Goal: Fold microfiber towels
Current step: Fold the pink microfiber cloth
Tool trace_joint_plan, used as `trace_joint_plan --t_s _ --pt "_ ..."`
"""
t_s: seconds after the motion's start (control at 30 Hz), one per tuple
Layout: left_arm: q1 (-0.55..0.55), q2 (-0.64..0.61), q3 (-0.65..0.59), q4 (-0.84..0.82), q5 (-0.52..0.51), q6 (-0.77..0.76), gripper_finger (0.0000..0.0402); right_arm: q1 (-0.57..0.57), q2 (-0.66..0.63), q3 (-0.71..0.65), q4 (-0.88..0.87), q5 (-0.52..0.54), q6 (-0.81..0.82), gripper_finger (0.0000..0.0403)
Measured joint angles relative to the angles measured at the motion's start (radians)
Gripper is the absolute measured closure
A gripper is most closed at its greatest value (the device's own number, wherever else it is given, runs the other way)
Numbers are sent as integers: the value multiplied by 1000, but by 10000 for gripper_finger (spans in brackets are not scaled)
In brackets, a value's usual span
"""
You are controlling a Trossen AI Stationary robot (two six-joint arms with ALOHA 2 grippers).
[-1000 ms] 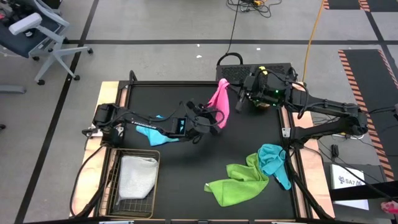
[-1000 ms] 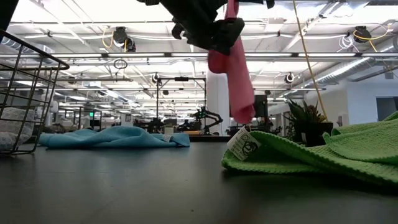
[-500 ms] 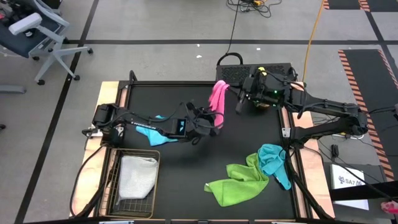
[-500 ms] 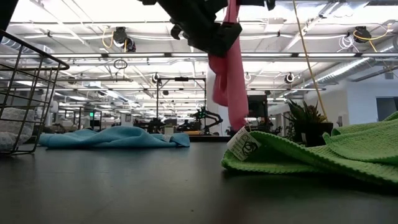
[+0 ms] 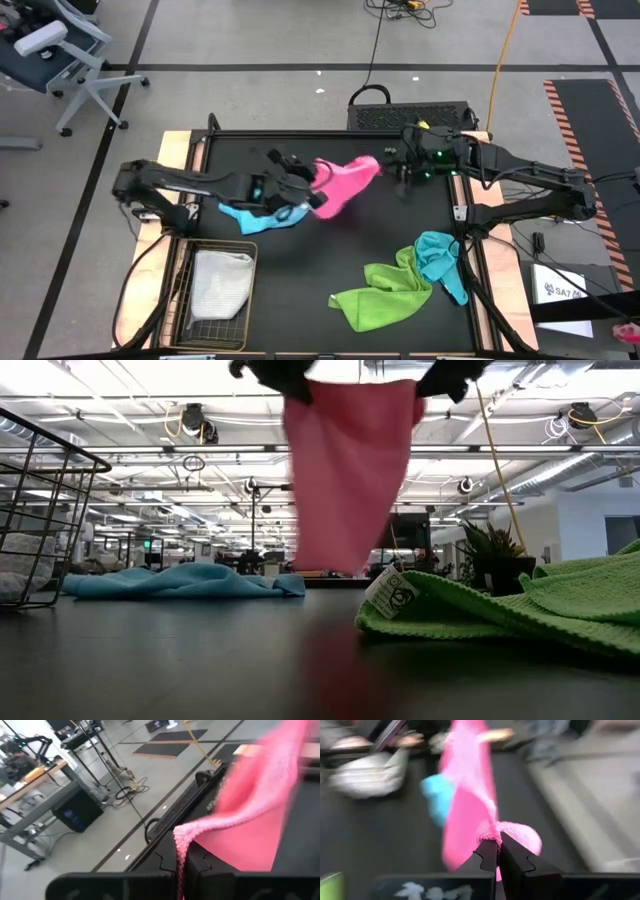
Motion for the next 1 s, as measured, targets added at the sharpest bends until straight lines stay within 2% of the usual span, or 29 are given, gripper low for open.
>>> trace_joint_plan --t_s 0.07,0.13,0.27,0.37,0.43,0.5,0.57,0.77,0.87,1.0 --pt "0 -50 0 -23 27 -4 399 1 -21 0 -45 -131 53 403" --pt "0 -91 0 -31 63 -12 399 7 -35 0 -51 -214 103 403" --pt "-1 -139 0 -28 135 -29 400 8 -51 0 -47 -255 159 403" --pt "-2 -138 0 -30 203 -34 400 7 -52 0 -58 -376 184 403" --pt "-2 -135 0 -38 257 -45 400 10 -53 0 -44 -397 182 403" --pt "5 -126 0 -30 292 -69 400 9 -55 0 -29 -332 184 403" --pt "10 -120 -1 -50 292 -92 400 1 -54 0 -35 -200 156 403" --pt "118 -115 -1 -44 250 -60 400 -83 -45 0 4 112 -60 403" --pt "215 -109 -1 -12 317 -25 399 -149 -31 0 83 192 -180 403" --pt "342 -99 0 20 456 -22 400 -232 -14 0 215 232 -336 403"
